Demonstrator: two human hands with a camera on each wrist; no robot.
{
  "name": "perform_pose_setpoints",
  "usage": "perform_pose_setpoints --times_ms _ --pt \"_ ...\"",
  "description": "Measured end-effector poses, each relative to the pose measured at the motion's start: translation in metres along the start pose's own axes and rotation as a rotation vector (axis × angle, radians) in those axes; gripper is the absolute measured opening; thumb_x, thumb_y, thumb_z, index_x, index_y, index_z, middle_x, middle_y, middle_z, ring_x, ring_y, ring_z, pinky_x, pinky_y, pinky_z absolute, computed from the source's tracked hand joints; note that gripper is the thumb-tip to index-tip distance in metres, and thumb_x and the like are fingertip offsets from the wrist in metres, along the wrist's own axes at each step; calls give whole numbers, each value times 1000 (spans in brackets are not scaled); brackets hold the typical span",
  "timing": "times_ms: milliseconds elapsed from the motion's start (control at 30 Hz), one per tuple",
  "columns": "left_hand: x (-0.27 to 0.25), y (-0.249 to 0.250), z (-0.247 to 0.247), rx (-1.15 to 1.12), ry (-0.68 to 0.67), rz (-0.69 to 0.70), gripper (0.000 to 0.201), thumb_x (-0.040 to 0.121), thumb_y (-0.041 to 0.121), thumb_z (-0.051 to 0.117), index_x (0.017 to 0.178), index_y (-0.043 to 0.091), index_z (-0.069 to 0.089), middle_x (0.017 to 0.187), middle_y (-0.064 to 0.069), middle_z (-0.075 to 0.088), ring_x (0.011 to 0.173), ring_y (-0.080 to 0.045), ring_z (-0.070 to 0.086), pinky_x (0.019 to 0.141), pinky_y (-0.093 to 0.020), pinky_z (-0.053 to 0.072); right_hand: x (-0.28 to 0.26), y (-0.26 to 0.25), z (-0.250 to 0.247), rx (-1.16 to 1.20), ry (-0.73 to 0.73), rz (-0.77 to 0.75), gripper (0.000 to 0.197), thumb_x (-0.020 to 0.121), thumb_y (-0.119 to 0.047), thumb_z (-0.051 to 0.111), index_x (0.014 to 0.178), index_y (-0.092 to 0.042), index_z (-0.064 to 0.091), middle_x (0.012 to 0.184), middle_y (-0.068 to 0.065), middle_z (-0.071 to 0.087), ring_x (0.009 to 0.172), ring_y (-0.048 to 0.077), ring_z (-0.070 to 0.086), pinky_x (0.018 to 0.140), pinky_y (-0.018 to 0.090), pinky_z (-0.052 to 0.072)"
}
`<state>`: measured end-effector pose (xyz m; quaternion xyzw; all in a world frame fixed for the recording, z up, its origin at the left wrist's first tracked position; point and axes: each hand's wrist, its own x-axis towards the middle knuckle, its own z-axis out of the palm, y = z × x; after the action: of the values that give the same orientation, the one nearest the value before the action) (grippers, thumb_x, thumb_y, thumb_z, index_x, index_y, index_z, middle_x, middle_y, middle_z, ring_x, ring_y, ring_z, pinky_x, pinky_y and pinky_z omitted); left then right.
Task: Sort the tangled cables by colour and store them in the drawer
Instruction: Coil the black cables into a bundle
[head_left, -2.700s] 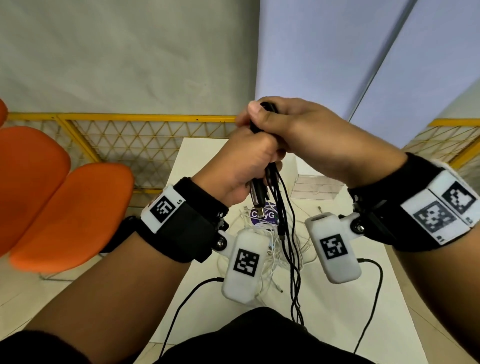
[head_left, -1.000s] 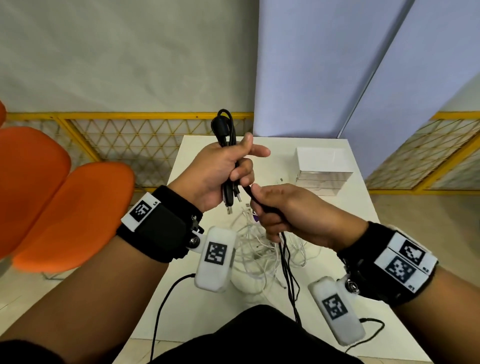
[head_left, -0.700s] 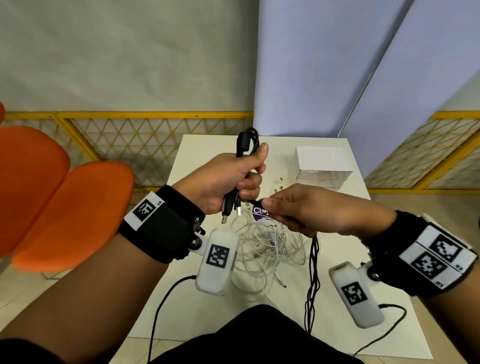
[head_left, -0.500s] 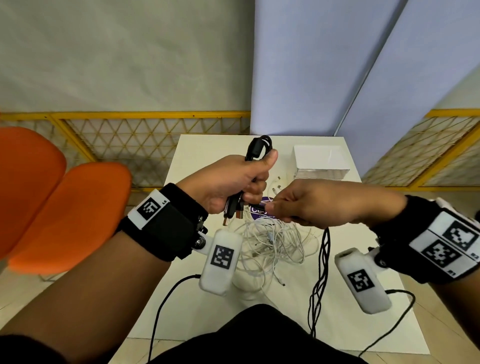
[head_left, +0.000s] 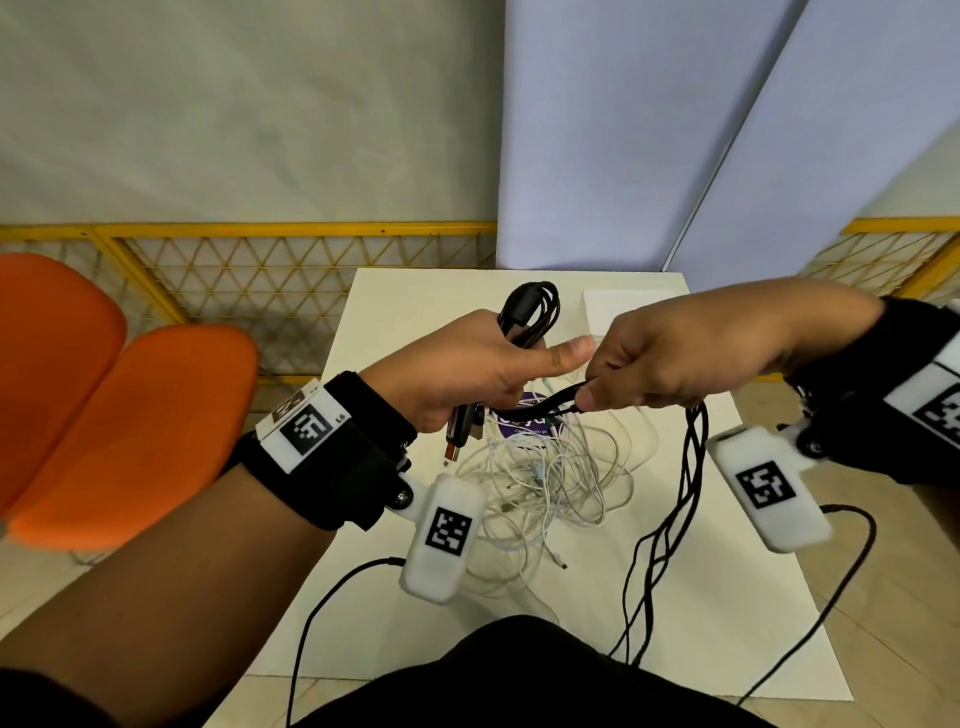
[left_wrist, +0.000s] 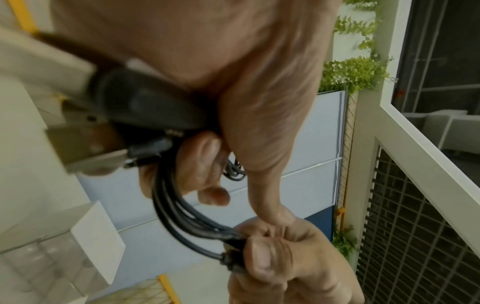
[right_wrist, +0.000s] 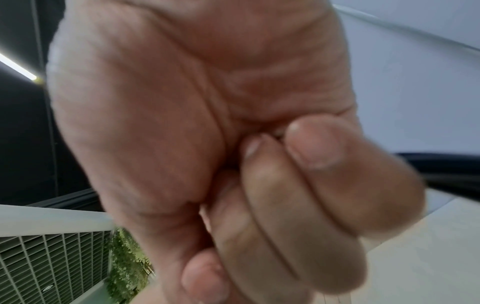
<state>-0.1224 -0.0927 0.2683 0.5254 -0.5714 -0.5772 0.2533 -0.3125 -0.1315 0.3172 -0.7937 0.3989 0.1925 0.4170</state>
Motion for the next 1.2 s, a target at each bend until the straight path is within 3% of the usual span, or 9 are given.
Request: perform_pose_setpoints --times_ms 167,300,567,800,867,967,1033,1133,1200 --pt "-3 2 4 143 -67 14 27 77 29 83 81 8 66 52 11 47 48 -6 42 50 -16 36 0 -5 -8 -23 -57 -20 45 98 -25 54 59 -19 34 59 5 21 56 23 16 49 31 20" --pt "-4 2 7 213 -211 -49 33 71 18 89 82 -1 64 67 -3 55 59 -15 46 55 -25 36 3 -9 -9 4 -111 -40 47 99 -23 54 56 -18 37 55 4 22 52 21 17 48 30 20" --pt "-1 1 22 258 -160 -158 34 86 15 75 62 13 52 49 -1 52 42 -10 43 46 -18 34 9 -8 -10 32 -125 -27 51 100 -25 52 53 -20 34 55 3 19 52 21 13 49 30 14" --pt "6 -4 21 -5 -151 -237 32 93 8 63 69 17 43 51 3 40 44 -12 42 50 -24 28 2 -13 -17 -253 85 50 47 93 -48 58 58 -17 50 52 -4 43 50 17 40 52 28 41" --pt "6 -5 19 -57 -199 -264 34 94 11 61 66 17 43 52 1 38 45 -13 39 56 -28 25 -6 -18 -14 -439 194 68 32 85 -51 67 83 -22 55 63 -10 51 54 11 46 55 25 40" --pt "7 -3 15 -146 -288 -311 45 97 17 56 56 17 38 47 1 34 39 -10 32 58 -28 28 -8 -18 -5 -615 399 -12 74 76 -43 79 130 -29 30 92 -9 57 63 11 48 56 26 37" --pt "8 0 10 -232 -369 -321 46 97 18 53 54 17 37 44 2 33 35 -7 25 60 -28 31 -4 -17 2 -851 511 -68 89 74 -40 77 141 -31 19 115 -3 52 64 20 47 58 32 40" --pt "8 3 2 -343 -490 -303 43 93 19 53 53 18 39 43 4 35 33 -4 23 64 -29 33 6 -13 11 -1093 654 -205 62 81 -45 64 135 -26 39 110 4 51 50 25 40 45 30 33" --pt "7 4 2 -359 -550 -290 42 92 20 52 52 18 40 42 5 35 34 -4 23 65 -28 35 11 -13 13 -1101 688 -318 43 92 -52 41 117 -18 51 94 6 54 44 27 44 41 27 26"
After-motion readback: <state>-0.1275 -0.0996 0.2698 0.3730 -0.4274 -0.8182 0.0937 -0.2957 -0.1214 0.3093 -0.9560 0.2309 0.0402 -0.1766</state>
